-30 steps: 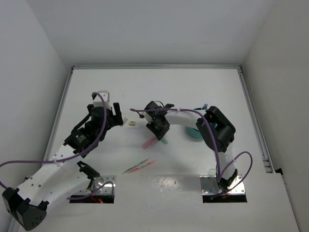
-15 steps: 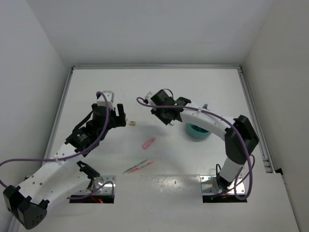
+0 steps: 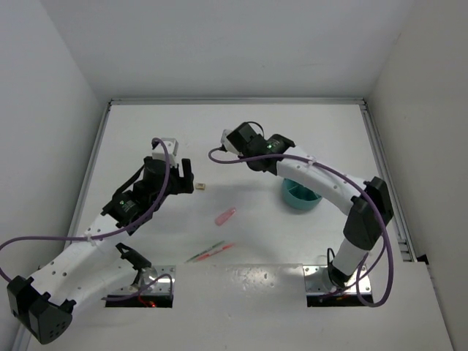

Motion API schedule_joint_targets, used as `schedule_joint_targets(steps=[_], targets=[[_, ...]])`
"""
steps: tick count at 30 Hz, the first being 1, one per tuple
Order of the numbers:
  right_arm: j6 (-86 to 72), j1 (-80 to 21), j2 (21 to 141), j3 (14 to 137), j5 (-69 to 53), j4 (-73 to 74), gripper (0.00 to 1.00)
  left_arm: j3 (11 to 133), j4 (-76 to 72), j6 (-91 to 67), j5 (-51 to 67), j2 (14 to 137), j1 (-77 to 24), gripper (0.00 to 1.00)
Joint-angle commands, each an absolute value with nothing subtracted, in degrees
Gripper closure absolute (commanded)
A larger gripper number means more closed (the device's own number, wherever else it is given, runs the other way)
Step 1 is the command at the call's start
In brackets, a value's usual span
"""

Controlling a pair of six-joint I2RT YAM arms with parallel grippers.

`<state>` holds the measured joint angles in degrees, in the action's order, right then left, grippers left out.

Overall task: Sort the stationery into containers
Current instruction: Place the stationery in the storage box.

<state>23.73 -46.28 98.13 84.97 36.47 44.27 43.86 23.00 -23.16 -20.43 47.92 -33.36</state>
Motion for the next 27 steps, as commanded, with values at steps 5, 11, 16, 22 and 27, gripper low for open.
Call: schedule_joint_targets(steps=[5,11,16,22,27], targets=[[42.4,-46.3,95.9,79.2,48.1,46.1,1.0,44.3,21.0,-22.8,-19.1,47.8,-33.1,0.18],[51.3,-46.3,95.4,75.4,48.3,52.1,1.0,44.3,21.0,-22.2,-19.1,48.3,-33.1,0.18],[56.5,-46.3,93.3,77.5,45.4,56.3,1.0,44.3,21.0,-22.2,-19.1,48.3,-33.1,0.18],[60.2,-46.3,94.7,72.5,49.7,57.7,1.0,44.3,21.0,-22.2,-19.1,48.9,-33.1,0.18],[63.2,-46.3,96.4,71.5,51.1,58.3,1.0,44.3,21.0,-22.2,-19.1,49.4,-33.1,0.18]])
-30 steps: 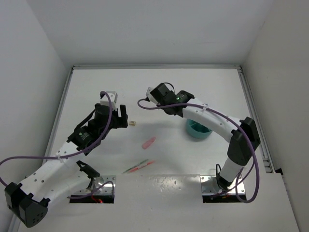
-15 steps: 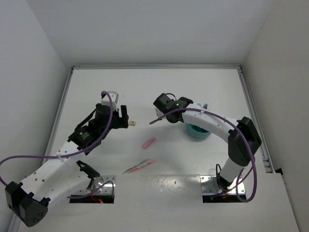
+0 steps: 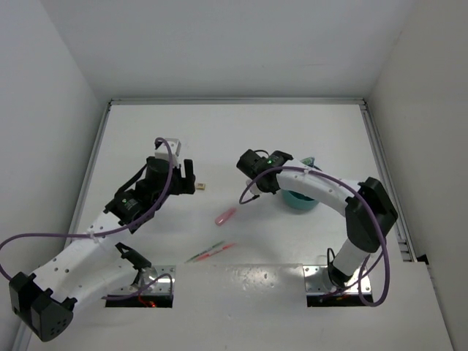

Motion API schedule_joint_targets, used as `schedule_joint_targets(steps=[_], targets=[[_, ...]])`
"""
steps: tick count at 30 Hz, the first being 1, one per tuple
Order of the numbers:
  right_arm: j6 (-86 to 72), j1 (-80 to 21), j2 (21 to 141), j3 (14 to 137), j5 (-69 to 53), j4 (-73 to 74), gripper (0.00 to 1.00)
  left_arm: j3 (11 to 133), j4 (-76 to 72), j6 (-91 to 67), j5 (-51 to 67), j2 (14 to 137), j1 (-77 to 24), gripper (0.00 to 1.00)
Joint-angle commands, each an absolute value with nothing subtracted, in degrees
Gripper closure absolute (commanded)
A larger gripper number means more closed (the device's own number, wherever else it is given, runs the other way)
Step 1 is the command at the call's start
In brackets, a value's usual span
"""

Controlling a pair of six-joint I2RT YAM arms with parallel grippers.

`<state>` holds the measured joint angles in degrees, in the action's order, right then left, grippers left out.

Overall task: Sort the stationery into containers
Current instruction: Place the stationery in the storage box.

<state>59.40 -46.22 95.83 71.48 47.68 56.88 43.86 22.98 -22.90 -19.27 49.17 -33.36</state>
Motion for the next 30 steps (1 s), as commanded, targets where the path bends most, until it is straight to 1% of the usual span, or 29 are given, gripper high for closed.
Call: schedule_joint_targets(steps=[1,4,7,16,25,30], targets=[[64.0,-46.3,96.4,71.5,50.5,58.3,1.0,44.3,21.0,-22.2,-19.1,49.4,-33.1,0.18],[67.0,-46.8,96.9,69.5,52.3,54.6,1.0,44.3,21.0,-22.2,-19.1,49.4,-33.1,0.18],[68.5,-46.8,96.9,69.5,52.3,54.6,1.0,44.3,21.0,-22.2,-19.1,49.4,-33.1,0.18],[69.0,-47.4,103.0,66.7,54.1,53.4,1.0,44.3,21.0,-22.2,-18.5,49.4,-33.1,0.18],[69.0,-47.4,104.9,65.6,55.5,52.7,1.0,44.3,21.0,-21.7,-18.5,49.4,-33.1,0.18],[69.0,-47.4,105.9,64.5,56.5,51.7,0.94,44.3,21.0,-21.7,-18.5,49.4,-33.1,0.18]])
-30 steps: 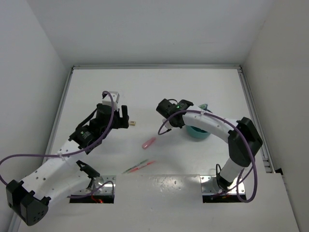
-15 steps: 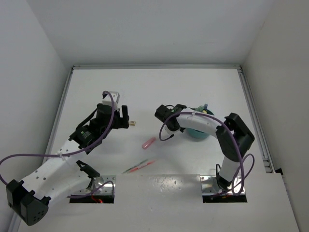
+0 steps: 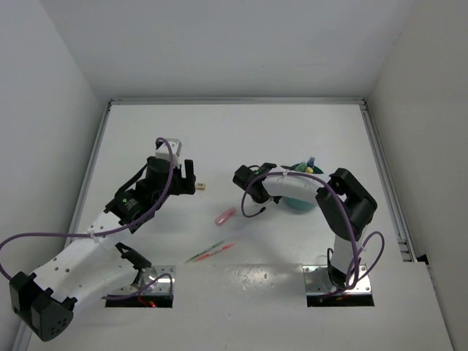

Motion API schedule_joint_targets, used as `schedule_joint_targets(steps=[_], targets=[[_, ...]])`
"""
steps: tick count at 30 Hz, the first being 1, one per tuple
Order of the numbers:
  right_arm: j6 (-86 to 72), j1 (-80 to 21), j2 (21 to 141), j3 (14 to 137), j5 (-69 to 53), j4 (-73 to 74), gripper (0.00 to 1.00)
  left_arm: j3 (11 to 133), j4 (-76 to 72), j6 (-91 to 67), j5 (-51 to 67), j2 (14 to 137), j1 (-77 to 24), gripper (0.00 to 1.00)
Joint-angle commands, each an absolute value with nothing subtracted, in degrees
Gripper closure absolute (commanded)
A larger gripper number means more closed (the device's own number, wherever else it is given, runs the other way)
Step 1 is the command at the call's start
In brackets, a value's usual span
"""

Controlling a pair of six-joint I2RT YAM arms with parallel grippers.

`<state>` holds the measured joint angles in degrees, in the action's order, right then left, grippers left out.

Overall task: Sort the stationery into containers
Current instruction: Place the stationery in the storage box.

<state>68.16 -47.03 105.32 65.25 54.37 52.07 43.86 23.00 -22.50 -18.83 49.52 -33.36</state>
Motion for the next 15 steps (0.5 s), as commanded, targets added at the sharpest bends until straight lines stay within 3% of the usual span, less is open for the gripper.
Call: schedule_joint_targets(steps=[1,15], targets=[[69.0,-47.4,105.9,64.5,56.5,51.7,0.94,44.3,21.0,-21.7,-18.5,49.4,-33.1,0.18],[69.0,-48.9,105.9,65.0,56.5,51.2,0.79,44.3,21.0,-21.7,-18.5,49.4,-33.1,0.18]])
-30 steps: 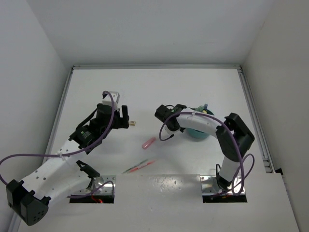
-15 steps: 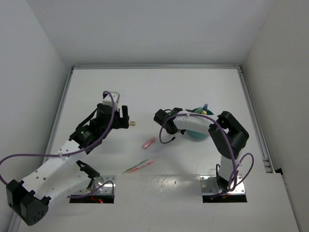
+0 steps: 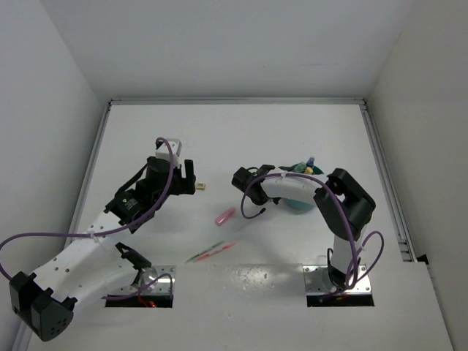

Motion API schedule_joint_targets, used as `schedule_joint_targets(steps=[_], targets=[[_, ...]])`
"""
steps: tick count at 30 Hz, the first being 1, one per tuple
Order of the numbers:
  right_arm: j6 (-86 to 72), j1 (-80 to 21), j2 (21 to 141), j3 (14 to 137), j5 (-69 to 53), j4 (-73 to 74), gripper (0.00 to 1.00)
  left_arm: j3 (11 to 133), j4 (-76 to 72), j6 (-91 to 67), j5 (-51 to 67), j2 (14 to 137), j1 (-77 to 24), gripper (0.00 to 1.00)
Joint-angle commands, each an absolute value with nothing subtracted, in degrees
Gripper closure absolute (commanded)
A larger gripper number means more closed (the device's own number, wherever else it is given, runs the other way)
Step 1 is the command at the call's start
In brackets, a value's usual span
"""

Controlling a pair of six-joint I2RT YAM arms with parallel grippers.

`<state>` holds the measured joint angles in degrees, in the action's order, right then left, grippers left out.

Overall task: Sort the stationery into containers
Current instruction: Place the stationery in the storage box.

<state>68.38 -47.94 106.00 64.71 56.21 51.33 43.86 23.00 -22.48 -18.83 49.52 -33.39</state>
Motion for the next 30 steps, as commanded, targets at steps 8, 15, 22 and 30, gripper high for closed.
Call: schedule_joint_targets(steps=[8,15,22,30], targets=[[69.0,-49.0,105.4,65.0,56.0,51.2,0.61,44.8,21.0,-21.7,-19.1,49.4,-33.1,0.18],[69.0,-49.5,104.9,65.0,56.0,49.8,0.6,44.8,21.0,-21.7,-19.1,49.4,-33.1,0.18],[69.0,-50.6,102.4,72.6,53.4,44.7,0.75,44.8,21.0,-21.7,-19.1,49.4,-33.1,0.18],[48.8,-51.7,103.1,99.1,17.9,59.5,1.0,44.8,21.0,-22.2,-20.1,48.3,-33.1,0.65]])
